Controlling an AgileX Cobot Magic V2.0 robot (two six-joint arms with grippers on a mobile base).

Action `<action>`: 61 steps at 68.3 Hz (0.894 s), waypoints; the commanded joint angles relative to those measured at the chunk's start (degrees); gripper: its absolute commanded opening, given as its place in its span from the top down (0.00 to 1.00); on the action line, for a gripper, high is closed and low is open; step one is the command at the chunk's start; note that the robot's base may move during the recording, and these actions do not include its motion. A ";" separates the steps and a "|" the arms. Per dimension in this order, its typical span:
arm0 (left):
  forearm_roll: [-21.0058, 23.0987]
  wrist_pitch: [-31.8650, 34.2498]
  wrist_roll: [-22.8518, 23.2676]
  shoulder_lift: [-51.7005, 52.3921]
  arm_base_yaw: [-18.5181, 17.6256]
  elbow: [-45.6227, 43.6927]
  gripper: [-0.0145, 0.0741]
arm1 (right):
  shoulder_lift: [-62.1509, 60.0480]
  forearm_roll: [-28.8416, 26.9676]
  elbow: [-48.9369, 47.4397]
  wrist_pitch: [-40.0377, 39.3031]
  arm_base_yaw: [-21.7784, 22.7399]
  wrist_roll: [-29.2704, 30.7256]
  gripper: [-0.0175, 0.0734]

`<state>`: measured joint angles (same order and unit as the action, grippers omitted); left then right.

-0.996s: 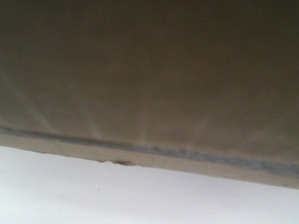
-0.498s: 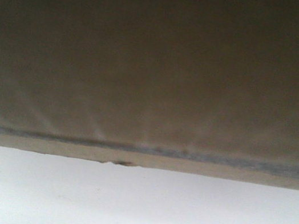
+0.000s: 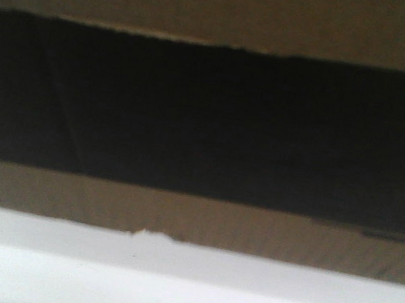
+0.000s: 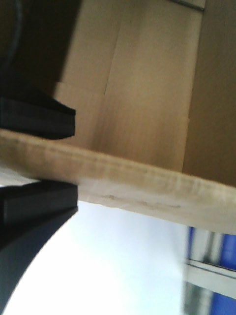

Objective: Grab box from left shelf to table start
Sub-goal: 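Lower the box with both grippers onto the white table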

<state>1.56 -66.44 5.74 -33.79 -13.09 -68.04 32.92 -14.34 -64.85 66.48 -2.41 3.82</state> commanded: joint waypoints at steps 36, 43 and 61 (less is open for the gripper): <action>-6.97 12.94 0.60 -26.84 -0.37 -2.98 0.94 | 29.44 1.84 -5.75 -12.97 0.11 0.60 0.74; -6.97 14.33 0.60 -30.83 -0.37 -2.98 0.94 | 32.55 1.84 -5.75 -14.55 0.11 1.49 0.74; -6.97 15.32 0.75 -37.84 -0.37 -2.98 0.94 | 38.63 1.89 -5.65 -16.82 0.11 2.29 0.74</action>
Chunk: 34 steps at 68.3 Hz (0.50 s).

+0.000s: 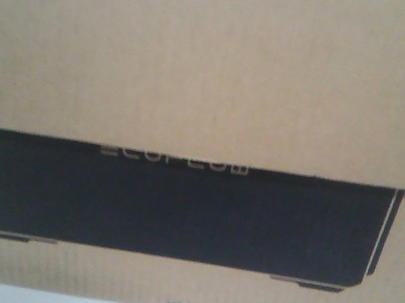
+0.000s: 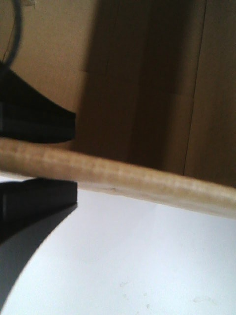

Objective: Grab box from left shelf to table start
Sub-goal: 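Lower the box with both grippers onto the white table, then open both grippers and release the box walls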

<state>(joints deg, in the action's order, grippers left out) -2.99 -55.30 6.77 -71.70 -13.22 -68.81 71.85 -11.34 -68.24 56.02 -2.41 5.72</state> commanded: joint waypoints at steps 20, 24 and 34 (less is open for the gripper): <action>-1.00 4.46 -0.17 -1.66 -0.25 -2.22 0.94 | 1.28 -0.71 -2.27 -5.02 0.11 2.36 0.71; -0.94 4.46 -0.17 -1.66 -0.25 -2.22 0.91 | 1.28 -0.71 -2.27 -4.84 0.11 2.36 0.64; -0.84 4.15 -0.17 -1.66 -0.25 -2.22 0.65 | 1.28 -0.27 -2.27 -4.44 0.11 2.36 0.37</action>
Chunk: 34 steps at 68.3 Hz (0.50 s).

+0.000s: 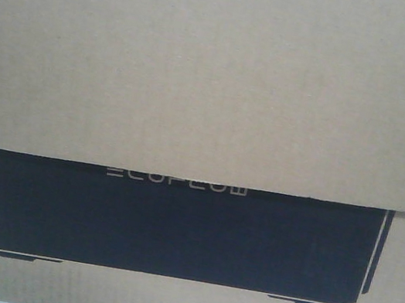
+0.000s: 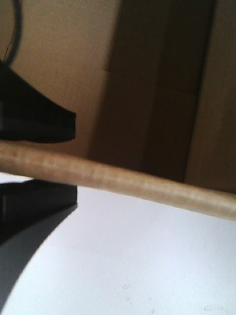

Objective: Grab box from left shelf to table start
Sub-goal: 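Open both grippers and release the box walls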

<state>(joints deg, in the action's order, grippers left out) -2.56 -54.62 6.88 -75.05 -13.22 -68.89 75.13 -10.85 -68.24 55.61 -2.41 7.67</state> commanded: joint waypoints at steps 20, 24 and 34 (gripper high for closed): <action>-1.14 2.53 -0.28 1.69 -0.25 -2.14 0.19 | -2.64 2.86 -2.27 -3.32 0.11 0.35 0.11; -1.14 1.96 -0.28 1.92 -0.25 -2.14 0.19 | -3.32 2.86 -2.27 -3.75 0.11 0.31 0.11; -1.14 0.71 -0.28 3.63 -0.25 -2.81 0.19 | -5.53 2.86 -2.99 -3.99 0.11 -0.39 0.11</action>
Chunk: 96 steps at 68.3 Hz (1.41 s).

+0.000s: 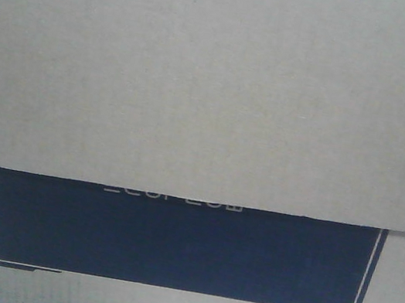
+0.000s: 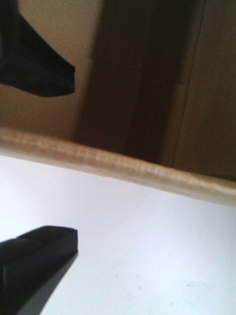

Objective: Grab box from left shelf to table start
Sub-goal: 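Open both grippers and release the box walls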

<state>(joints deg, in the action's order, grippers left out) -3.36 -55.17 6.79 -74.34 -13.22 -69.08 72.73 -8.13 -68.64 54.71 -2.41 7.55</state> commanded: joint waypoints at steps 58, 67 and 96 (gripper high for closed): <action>-2.14 1.36 -0.20 43.63 -0.25 8.64 0.94 | -42.74 0.91 14.50 -4.46 0.11 -1.07 0.74; -3.68 6.02 -0.20 51.52 -0.25 18.09 0.94 | -50.59 1.56 23.15 -7.60 0.11 -1.07 0.74; -3.96 27.21 -0.20 72.84 -0.25 45.07 0.94 | -69.29 2.05 42.21 -23.52 0.11 -1.07 0.74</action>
<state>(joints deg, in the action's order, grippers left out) -6.85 -38.25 6.54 -2.98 -13.22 -26.06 4.74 -6.69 -27.39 40.32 -2.41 6.19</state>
